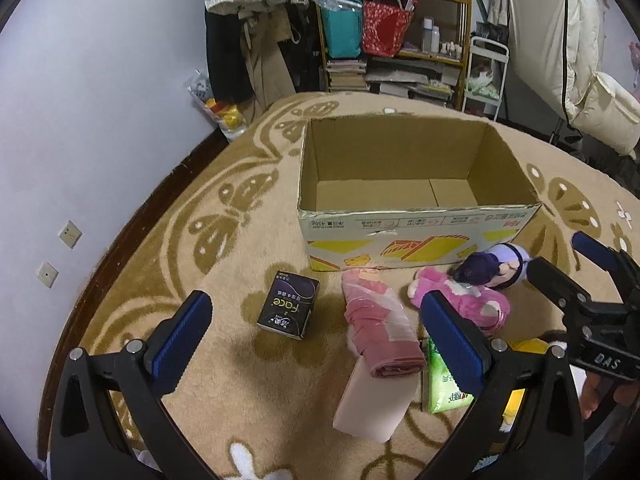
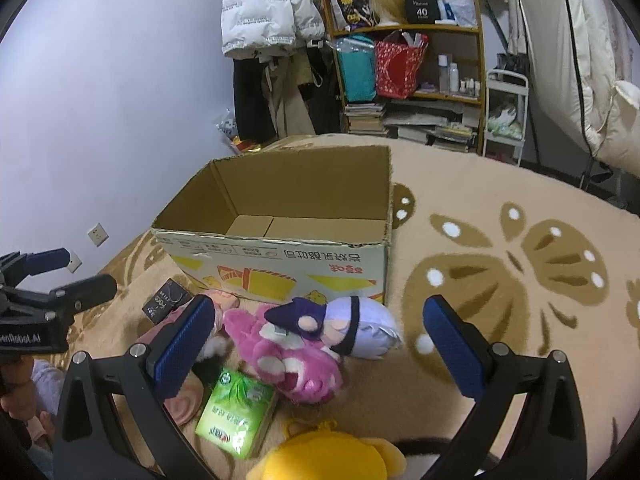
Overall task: Organize soft objects
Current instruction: 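Close the left gripper on the rolled pink towel while the right grips the purple-haired doll, then lift the pink towel with the left gripper while the right lifts the doll, then lower the towel into the box with the left gripper while the right drops the doll in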
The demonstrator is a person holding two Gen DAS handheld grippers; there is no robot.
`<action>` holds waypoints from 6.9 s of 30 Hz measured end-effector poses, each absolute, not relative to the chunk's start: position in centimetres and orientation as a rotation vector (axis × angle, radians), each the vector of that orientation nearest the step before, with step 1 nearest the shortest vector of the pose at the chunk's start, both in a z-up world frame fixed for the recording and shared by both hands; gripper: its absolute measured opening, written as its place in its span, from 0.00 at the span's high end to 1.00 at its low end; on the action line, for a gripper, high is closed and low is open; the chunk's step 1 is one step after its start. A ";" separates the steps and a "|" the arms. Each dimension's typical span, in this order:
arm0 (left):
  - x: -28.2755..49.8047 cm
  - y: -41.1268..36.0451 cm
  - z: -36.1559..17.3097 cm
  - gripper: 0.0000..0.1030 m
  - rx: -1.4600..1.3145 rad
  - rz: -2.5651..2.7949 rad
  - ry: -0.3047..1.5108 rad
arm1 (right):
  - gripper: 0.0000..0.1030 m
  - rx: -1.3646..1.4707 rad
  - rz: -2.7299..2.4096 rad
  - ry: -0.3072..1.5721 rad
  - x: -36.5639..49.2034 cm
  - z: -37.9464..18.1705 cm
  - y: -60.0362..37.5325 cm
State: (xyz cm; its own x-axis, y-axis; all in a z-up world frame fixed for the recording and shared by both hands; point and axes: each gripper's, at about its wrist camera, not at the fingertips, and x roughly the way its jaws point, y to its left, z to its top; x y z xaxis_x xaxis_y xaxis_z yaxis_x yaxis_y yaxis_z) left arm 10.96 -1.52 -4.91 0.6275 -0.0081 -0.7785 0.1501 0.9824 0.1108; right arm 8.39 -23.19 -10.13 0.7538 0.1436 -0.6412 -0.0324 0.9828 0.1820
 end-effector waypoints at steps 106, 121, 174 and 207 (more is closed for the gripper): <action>11.6 -2.9 -9.2 0.82 0.161 -0.207 0.968 | 0.23 0.280 0.097 0.796 9.7 -14.0 -25.5; 10.9 -1.7 -7.5 0.83 0.105 -0.202 0.901 | 0.23 0.259 0.114 0.745 7.8 -12.5 -24.8; 16.8 -5.0 -0.5 0.82 0.204 -0.160 0.523 | 0.21 0.121 0.179 0.488 15.3 -5.6 -24.7; 17.4 -2.6 -1.8 0.00 0.125 -0.112 0.632 | 0.00 0.159 0.194 0.543 14.3 -7.0 -24.8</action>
State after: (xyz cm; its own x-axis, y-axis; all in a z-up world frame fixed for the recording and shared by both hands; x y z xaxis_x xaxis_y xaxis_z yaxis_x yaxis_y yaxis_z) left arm 17.41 -2.59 -1.83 0.8013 -0.0664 -0.5946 0.1424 0.9864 0.0817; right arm 14.35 -24.79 -6.98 0.8389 0.2247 -0.4958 -0.1412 0.9695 0.2004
